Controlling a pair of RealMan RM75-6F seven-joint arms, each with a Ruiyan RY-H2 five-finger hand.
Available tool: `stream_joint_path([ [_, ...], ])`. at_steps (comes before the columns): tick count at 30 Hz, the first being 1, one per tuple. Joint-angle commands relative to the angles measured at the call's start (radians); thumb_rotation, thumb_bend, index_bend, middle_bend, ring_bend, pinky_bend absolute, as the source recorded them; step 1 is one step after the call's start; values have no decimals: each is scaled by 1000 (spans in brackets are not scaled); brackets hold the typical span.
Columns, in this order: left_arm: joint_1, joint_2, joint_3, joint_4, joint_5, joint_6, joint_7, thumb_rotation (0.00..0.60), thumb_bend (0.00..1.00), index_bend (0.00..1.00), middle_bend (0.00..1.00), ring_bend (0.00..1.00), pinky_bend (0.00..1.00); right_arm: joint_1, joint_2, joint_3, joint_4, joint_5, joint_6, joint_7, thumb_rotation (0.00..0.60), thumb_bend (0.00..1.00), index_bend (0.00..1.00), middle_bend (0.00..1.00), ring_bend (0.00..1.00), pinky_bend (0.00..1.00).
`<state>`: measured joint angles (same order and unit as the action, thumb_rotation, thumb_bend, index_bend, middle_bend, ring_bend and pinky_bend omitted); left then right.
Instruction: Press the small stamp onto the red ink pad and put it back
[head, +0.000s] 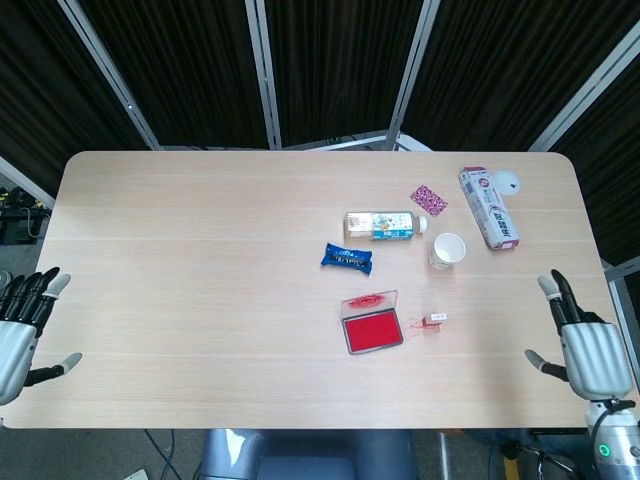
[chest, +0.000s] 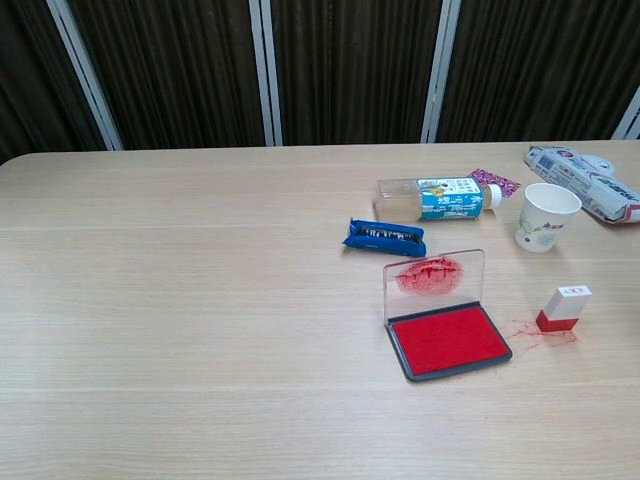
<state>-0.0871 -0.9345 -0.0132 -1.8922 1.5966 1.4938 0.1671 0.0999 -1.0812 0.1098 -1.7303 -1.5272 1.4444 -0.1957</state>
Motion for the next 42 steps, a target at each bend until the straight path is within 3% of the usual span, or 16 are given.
stream_joint_path([
  [1,-19,-27,-16,3,-46,-35,52,600,0,0,0,0,0,142,-5,39,5,124,-252,-17,600,0,26,43,791,992],
  [8,-46,-75,-39,8,-130,-83,148,600,0,0,0,0,0,274,-107,70,71,261,-438,-104,600,0,176,209,856,1000],
  [13,-62,-104,-51,19,-190,-108,201,600,0,0,0,0,0,318,-190,80,122,350,-476,-130,600,0,284,342,889,1000],
  [25,-77,-128,-58,35,-234,-120,238,600,0,0,0,0,0,359,-312,44,232,390,-494,-162,600,158,382,410,891,1000],
  [35,-81,-133,-54,36,-242,-117,248,600,0,0,0,0,0,381,-393,-6,341,285,-469,-140,600,247,420,428,891,1000],
  [42,-84,-133,-53,37,-247,-115,248,600,0,0,0,0,0,392,-427,-13,403,269,-470,-119,600,274,424,434,891,1000],
])
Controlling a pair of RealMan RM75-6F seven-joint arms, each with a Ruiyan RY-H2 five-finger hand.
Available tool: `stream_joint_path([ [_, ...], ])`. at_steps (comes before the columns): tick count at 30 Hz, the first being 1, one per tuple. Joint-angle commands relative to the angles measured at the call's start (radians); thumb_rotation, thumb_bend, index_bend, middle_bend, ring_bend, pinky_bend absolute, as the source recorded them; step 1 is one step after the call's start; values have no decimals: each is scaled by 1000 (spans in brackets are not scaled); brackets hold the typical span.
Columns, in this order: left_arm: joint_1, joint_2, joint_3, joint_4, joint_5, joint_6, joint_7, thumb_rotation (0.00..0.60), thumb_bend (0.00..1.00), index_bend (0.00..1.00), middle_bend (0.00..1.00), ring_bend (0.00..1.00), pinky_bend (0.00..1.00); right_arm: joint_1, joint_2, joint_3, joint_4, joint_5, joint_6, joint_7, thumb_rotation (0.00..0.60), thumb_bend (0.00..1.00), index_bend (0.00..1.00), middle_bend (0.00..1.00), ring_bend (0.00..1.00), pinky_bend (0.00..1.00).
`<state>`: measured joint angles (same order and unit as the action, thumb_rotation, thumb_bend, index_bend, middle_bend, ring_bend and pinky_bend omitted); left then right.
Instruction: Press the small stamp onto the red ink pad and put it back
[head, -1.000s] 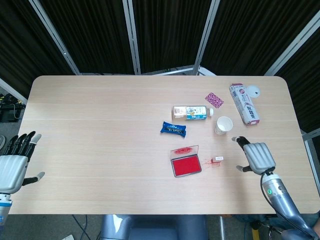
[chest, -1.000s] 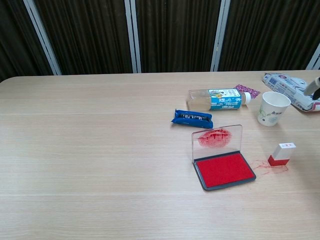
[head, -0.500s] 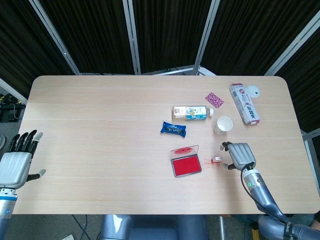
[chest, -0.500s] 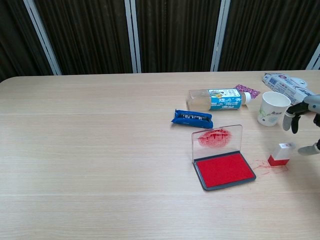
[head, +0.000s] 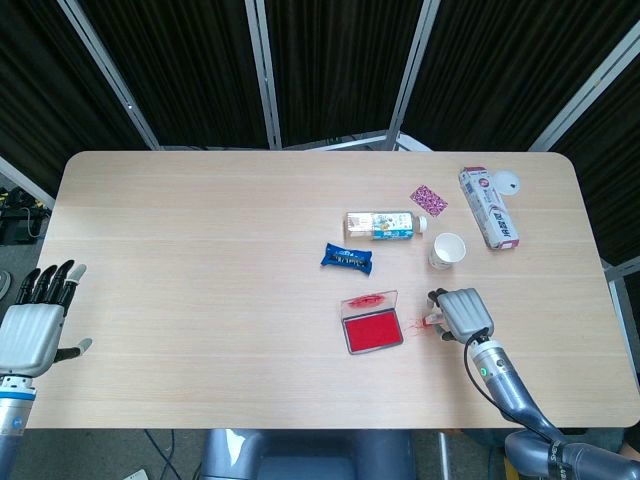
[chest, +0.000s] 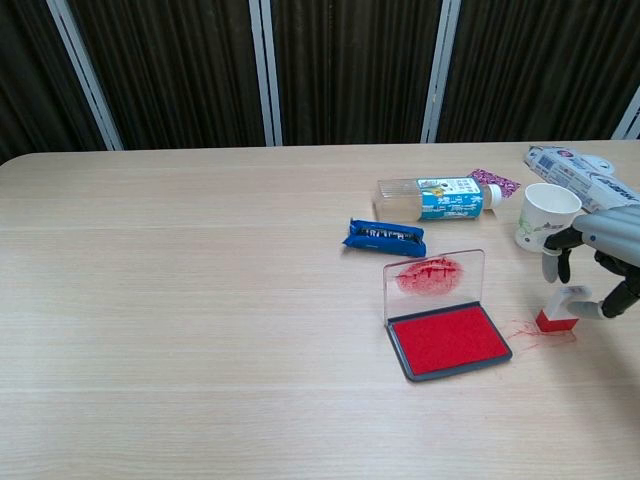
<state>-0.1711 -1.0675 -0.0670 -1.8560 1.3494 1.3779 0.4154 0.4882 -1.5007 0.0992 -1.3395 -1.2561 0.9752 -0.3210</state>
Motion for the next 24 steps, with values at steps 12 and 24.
stream_joint_path([
  [12,-5,-6,5,6,-4,2,7,600,0,0,0,0,0,10,-17,-4,31,10,-20,45,600,296,463,478,891,1000],
  [24,-7,-8,8,6,-14,2,15,600,0,0,0,0,0,9,-25,-18,57,-3,-12,51,600,320,527,540,891,1000],
])
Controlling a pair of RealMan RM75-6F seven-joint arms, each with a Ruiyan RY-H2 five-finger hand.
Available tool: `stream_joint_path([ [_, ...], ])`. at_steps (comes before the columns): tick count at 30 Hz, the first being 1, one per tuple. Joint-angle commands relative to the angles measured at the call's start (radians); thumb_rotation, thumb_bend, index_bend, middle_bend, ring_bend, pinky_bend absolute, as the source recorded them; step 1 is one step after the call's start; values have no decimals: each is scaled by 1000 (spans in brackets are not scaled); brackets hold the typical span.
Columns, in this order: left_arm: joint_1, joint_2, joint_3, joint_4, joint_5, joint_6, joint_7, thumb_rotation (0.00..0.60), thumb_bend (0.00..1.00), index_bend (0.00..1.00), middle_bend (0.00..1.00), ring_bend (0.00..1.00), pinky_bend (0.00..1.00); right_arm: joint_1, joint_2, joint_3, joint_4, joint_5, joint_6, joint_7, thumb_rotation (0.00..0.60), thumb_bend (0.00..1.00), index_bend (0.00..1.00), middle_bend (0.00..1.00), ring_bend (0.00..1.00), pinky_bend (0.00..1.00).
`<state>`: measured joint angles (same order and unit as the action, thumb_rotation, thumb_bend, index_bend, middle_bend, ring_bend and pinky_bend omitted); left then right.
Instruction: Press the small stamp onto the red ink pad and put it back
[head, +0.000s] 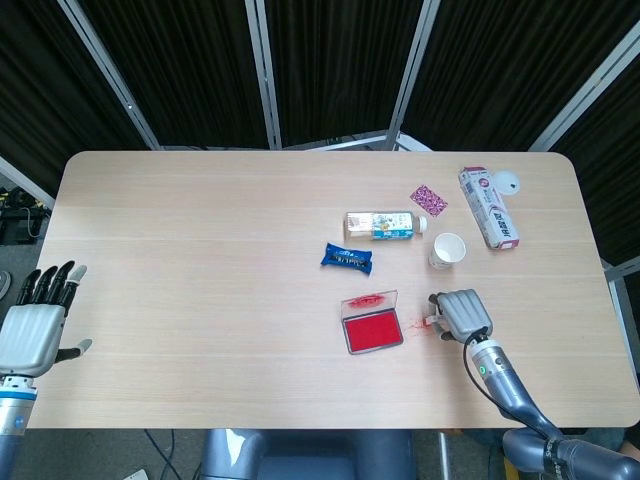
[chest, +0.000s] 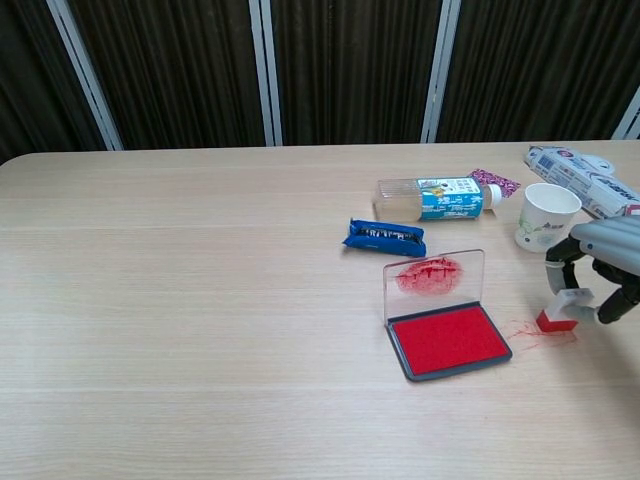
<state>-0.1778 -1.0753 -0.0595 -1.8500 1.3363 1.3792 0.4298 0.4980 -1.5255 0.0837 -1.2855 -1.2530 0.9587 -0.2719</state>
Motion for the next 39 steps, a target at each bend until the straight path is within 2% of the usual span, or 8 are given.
stream_joint_path([
  [1,-1,0,0,-1,-2,0,1,600,0,0,0,0,0,-1,0,-4,5,-11,9,2,600,323,531,547,891,1000],
  [7,-1,2,3,-3,-1,0,0,600,0,0,0,0,0,-1,17,-9,-7,-44,35,5,600,346,544,563,891,1000],
  [12,-1,6,5,-5,0,2,-5,600,0,0,0,0,0,8,65,-15,-59,-88,48,12,600,387,546,567,891,1000],
  [19,-3,8,7,-5,2,-1,-8,600,0,0,0,0,0,62,189,-41,-197,-230,18,99,600,446,546,567,891,1000],
  [24,-5,4,9,-4,0,-2,-2,600,0,0,0,0,0,128,227,-49,-242,-306,-41,162,600,507,544,567,891,1000],
  [39,-12,-1,3,10,-26,-12,3,600,0,0,0,0,0,245,143,-24,-208,-276,-186,195,600,557,545,567,891,1000],
])
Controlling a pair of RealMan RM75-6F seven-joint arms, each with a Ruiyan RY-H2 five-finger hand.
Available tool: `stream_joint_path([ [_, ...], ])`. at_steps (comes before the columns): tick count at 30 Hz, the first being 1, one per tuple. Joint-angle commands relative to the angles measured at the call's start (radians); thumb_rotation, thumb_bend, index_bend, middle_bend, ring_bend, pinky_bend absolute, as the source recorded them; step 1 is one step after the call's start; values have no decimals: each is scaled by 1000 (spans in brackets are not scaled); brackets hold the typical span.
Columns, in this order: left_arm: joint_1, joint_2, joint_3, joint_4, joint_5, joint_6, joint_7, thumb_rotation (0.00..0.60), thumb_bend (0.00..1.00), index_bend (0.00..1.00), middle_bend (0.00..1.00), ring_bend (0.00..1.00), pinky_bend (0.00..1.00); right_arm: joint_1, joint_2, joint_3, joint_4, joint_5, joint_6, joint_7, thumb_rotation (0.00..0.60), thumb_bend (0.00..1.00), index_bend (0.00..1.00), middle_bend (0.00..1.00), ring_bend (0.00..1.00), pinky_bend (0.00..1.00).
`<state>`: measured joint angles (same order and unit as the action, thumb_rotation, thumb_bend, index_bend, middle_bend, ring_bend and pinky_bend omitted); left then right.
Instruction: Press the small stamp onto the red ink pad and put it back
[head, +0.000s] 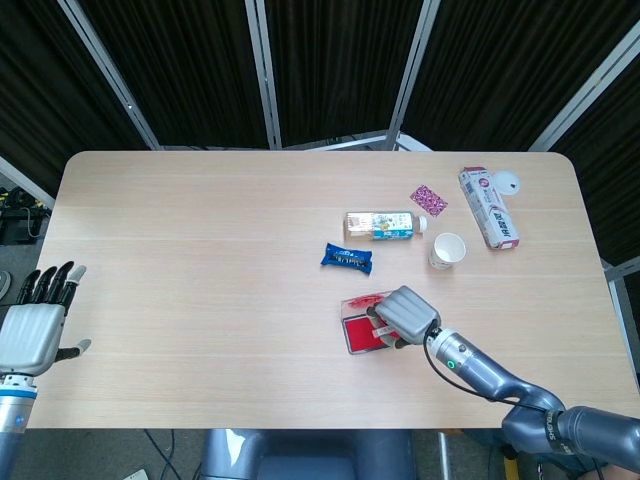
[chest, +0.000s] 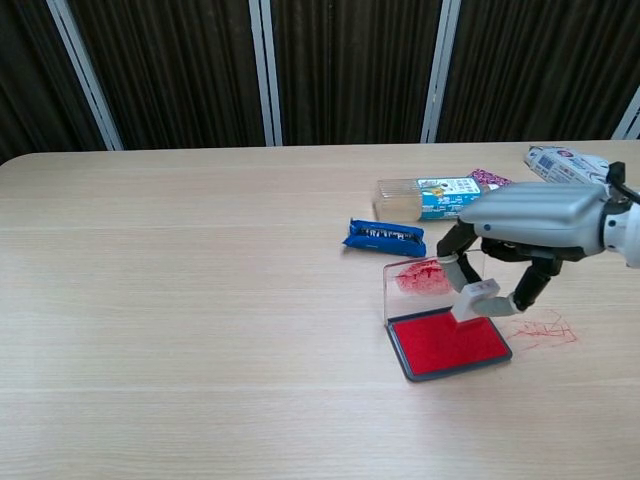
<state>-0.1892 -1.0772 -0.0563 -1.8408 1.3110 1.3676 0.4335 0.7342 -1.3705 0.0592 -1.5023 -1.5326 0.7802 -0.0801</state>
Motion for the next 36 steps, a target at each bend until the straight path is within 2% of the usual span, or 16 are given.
stream_joint_path([
  [1,0,1,0,1,-1,0,-1,600,0,0,0,0,0,11,-16,0,12,4,-8,4,600,561,545,567,891,1000],
  [36,-5,2,5,3,-5,-1,-7,600,0,0,0,0,0,32,-136,-43,150,71,-40,-38,600,606,547,578,891,1000],
])
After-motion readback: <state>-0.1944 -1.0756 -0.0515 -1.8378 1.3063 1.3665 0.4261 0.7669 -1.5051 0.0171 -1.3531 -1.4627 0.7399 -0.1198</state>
